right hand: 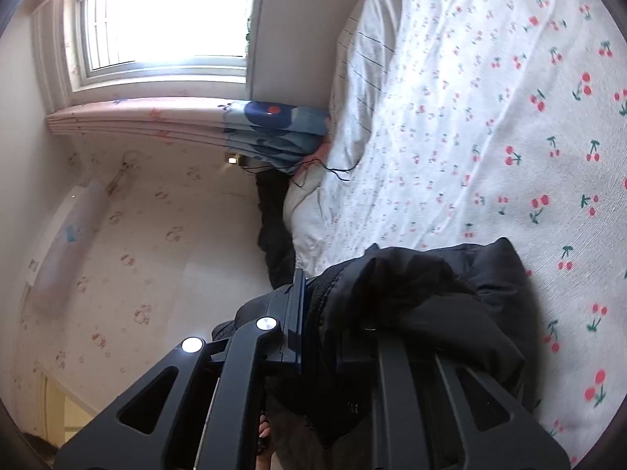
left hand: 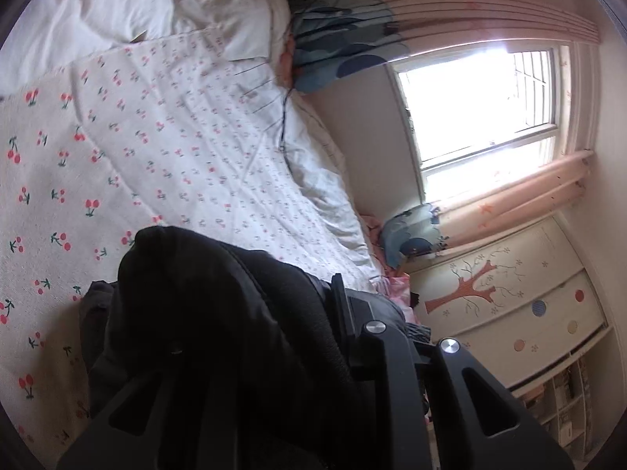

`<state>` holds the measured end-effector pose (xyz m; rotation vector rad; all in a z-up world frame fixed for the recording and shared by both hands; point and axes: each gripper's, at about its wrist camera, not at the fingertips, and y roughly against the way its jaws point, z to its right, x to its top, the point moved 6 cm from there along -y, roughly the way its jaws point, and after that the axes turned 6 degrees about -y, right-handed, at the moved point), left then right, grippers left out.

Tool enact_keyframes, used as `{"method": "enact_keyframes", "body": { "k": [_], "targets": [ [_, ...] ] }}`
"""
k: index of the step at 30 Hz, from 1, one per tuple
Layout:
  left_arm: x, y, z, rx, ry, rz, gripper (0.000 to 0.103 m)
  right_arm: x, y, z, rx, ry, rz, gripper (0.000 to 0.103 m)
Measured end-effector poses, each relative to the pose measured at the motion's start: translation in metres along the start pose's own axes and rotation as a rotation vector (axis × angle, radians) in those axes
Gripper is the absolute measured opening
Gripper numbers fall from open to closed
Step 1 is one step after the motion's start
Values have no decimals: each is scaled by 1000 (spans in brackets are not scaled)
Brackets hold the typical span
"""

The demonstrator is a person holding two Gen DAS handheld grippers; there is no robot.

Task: Fold large clothes

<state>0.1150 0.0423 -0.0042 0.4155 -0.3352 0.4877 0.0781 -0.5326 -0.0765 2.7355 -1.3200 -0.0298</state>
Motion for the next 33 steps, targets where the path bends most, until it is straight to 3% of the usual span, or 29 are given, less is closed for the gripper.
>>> {"method": "enact_keyframes", "body": {
  "k": [7, 9, 10, 11, 12, 14, 15, 18, 19, 21, 24, 26, 28, 30, 32, 33],
  "targets": [
    [-12, -11, -24, 73, 12, -9, 22, 1, -7, 24, -46, -19, -11, 11],
    [-13, -12, -23, 98, 11, -16, 25, 0, -7, 24, -81, -21, -19, 16],
    [-13, -12, -21, 103, 20, -22, 32, 0, -7, 22, -95, -23, -25, 19],
    [-12, -10, -19, 95, 41, -26, 45, -1, -6, 19, -108, -27, -33, 28],
    [-11, -9, -17, 79, 63, -27, 53, -3, -4, 14, -109, -27, -36, 45],
    [-5, 1, -8, 15, 133, -2, 84, -5, 5, -1, -105, -4, -21, 68],
    [-1, 7, -4, 6, 150, 21, 88, -7, 12, -9, -111, 8, -13, 79],
    [8, 26, 21, -33, 132, 69, 95, -17, 26, -36, -122, 64, -6, 85],
    [9, 31, 31, -33, 111, 74, 95, -24, 27, -47, -151, 117, -18, 85],
    [1, 31, 64, 28, -64, 36, 95, -52, 21, -70, -252, 296, -74, 85],
    [-42, 1, 107, 138, -351, -123, 95, -106, -7, -86, -432, 573, -183, 86],
    [-75, -33, 128, 191, -502, -218, 95, -127, -29, -85, -494, 676, -226, 86],
    [-96, -61, 136, 225, -590, -265, 95, -144, -61, -73, -592, 775, -268, 86],
    [-115, -102, 130, 314, -681, -321, 95, -150, -88, -53, -684, 829, -295, 86],
    [-125, -141, 104, 420, -693, -392, 95, -140, -111, -26, -765, 843, -281, 86],
    [-125, -155, 85, 476, -683, -396, 95, -135, -118, -19, -759, 836, -273, 86]
  ]
}}
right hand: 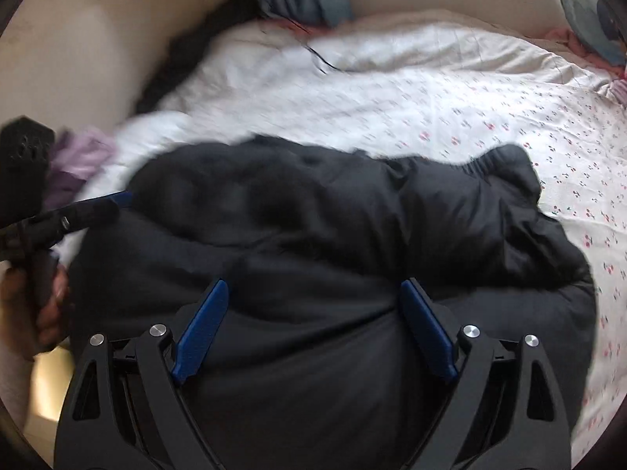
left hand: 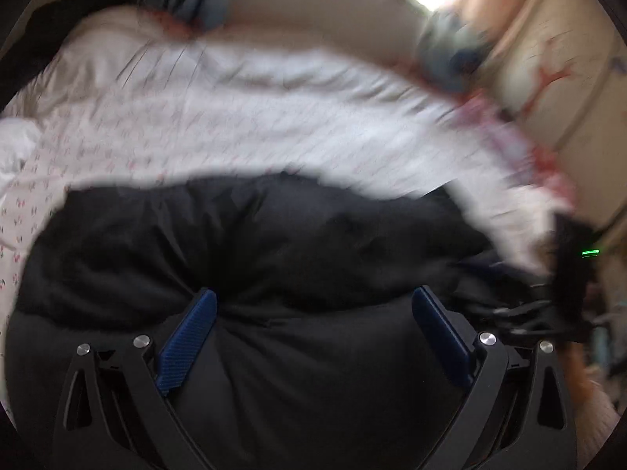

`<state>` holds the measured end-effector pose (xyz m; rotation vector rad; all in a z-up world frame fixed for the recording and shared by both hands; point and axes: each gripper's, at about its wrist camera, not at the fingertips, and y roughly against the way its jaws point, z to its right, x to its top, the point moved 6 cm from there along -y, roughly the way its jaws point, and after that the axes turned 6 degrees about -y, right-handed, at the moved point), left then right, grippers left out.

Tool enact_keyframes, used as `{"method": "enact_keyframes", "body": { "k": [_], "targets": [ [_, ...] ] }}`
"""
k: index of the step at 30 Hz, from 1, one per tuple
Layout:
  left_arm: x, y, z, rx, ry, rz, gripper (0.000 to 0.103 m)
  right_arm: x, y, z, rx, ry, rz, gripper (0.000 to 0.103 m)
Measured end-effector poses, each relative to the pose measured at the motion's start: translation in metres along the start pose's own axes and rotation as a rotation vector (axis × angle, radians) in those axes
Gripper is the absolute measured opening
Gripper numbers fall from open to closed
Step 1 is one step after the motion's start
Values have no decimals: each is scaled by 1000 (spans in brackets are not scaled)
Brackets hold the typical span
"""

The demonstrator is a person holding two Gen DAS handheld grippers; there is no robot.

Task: Fold large clothes
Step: 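Grasp the black jacket's folded edge with both grippers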

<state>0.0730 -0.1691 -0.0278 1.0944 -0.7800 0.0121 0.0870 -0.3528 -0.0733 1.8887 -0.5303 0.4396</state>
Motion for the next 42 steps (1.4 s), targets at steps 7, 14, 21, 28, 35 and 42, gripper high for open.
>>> {"method": "enact_keyframes", "body": {
  "k": [7, 14, 21, 28, 35, 42],
  "targets": [
    [14, 1, -20, -4, 115, 41, 95, 40, 13, -9, 45, -23, 128, 86],
    [33, -39, -62, 94, 151, 22, 95, 65, -72, 13, -85, -44, -14, 90],
    [39, -29, -65, 101, 189, 43, 95, 81, -65, 25, -66, -117, 4, 91],
    [25, -43, -109, 90, 269, 31, 95, 72, -94, 76, -78, -236, -75, 91],
    [18, -31, -100, 181, 214, 37, 95, 72, -66, 80, -53, -244, -48, 91],
    [-2, 10, -95, 373, 71, 134, 95, 37, -42, 131, -129, -250, 70, 91]
  ]
}}
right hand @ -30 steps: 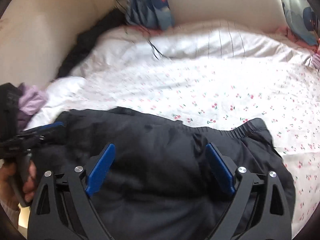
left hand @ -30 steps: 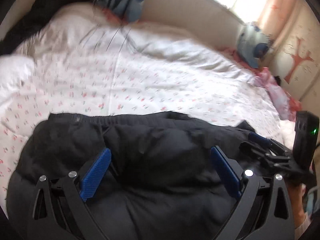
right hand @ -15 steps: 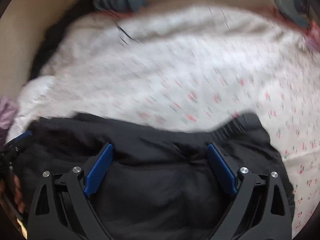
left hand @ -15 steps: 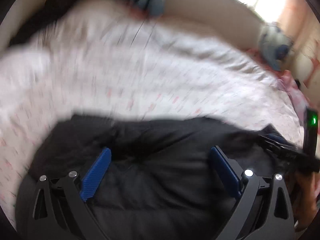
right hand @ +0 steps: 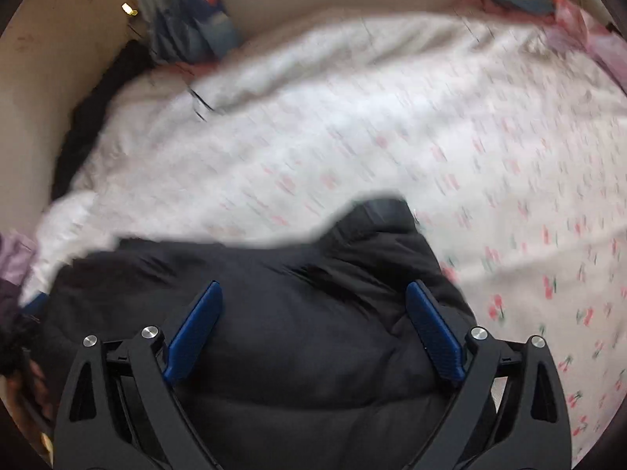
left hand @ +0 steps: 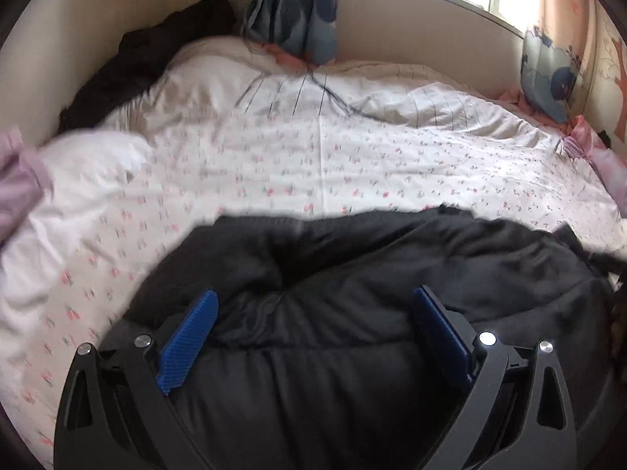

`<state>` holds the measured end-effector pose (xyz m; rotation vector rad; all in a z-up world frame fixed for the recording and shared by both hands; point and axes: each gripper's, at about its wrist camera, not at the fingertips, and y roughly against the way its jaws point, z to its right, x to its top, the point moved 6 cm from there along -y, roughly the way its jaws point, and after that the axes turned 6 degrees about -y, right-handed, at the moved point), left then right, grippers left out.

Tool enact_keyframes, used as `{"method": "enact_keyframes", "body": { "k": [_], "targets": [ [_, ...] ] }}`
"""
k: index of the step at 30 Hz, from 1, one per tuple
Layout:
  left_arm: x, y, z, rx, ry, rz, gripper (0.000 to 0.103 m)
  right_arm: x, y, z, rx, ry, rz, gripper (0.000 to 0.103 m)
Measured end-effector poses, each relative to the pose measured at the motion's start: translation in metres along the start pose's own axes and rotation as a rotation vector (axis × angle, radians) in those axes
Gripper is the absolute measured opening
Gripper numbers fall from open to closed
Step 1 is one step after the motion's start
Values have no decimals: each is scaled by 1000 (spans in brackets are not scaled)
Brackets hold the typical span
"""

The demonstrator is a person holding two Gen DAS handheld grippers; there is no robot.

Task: Fold large clothes
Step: 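Grasp the black jacket's folded edge with both grippers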

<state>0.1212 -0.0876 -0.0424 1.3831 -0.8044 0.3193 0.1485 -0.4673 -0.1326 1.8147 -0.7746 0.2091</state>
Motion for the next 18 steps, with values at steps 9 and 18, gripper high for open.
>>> {"method": "enact_keyframes", "body": {
  "k": [9, 18],
  "targets": [
    [-13, -2, 4, 34, -3, 61, 95, -11, 84, -17, 10, 115, 247, 93],
    [-18, 3, 9, 36, -11, 94, 95, -15, 101, -27, 10, 115, 258, 95]
  ]
}}
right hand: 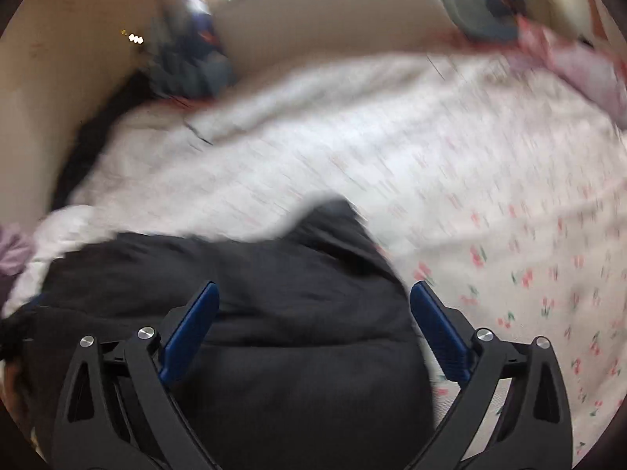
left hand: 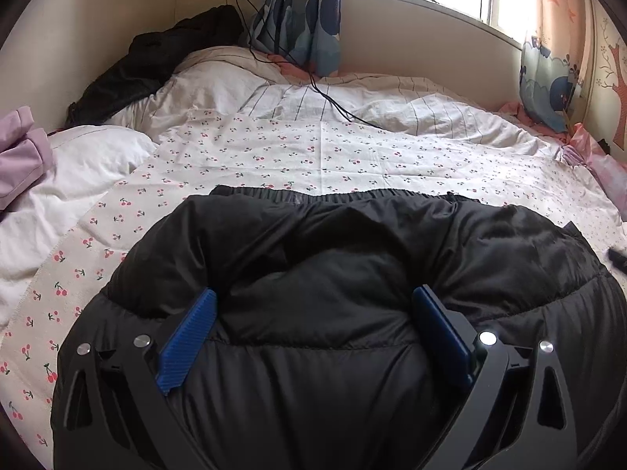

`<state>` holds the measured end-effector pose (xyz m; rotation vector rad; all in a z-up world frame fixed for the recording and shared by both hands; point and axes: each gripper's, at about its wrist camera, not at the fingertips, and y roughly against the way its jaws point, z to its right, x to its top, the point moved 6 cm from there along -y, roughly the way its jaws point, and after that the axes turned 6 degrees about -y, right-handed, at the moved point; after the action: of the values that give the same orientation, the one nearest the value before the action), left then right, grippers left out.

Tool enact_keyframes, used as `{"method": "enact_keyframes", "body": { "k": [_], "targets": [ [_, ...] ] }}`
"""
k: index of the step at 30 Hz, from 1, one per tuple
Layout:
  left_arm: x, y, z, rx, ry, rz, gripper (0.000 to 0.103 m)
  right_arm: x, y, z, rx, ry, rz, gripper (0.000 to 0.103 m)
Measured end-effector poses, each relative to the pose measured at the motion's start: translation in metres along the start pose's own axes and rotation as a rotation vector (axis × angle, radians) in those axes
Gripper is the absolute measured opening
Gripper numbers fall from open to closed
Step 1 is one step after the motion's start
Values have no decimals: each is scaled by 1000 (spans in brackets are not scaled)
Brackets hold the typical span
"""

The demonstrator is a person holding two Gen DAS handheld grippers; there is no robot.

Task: Fold large clothes

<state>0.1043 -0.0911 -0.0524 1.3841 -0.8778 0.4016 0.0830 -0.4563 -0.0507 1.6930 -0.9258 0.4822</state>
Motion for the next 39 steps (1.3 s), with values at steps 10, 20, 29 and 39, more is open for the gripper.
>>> {"method": "enact_keyframes", "body": {
  "k": [10, 20, 29, 39],
  "targets": [
    [-2, 4, -3, -17, 28, 27, 95, -51, -53, -121, 127, 281, -147, 96],
    [-4, 5, -2, -12, 8, 58, 96, 7, -43, -52, -12, 146, -40, 96],
    [-5, 8, 1, -35, 7, 81, 96, -18, -84, 16, -26, -9, -216, 96],
    [-8, 0, -9, -163, 64, 11, 96, -37, 16, 39, 44, -88, -233, 96]
  ]
}}
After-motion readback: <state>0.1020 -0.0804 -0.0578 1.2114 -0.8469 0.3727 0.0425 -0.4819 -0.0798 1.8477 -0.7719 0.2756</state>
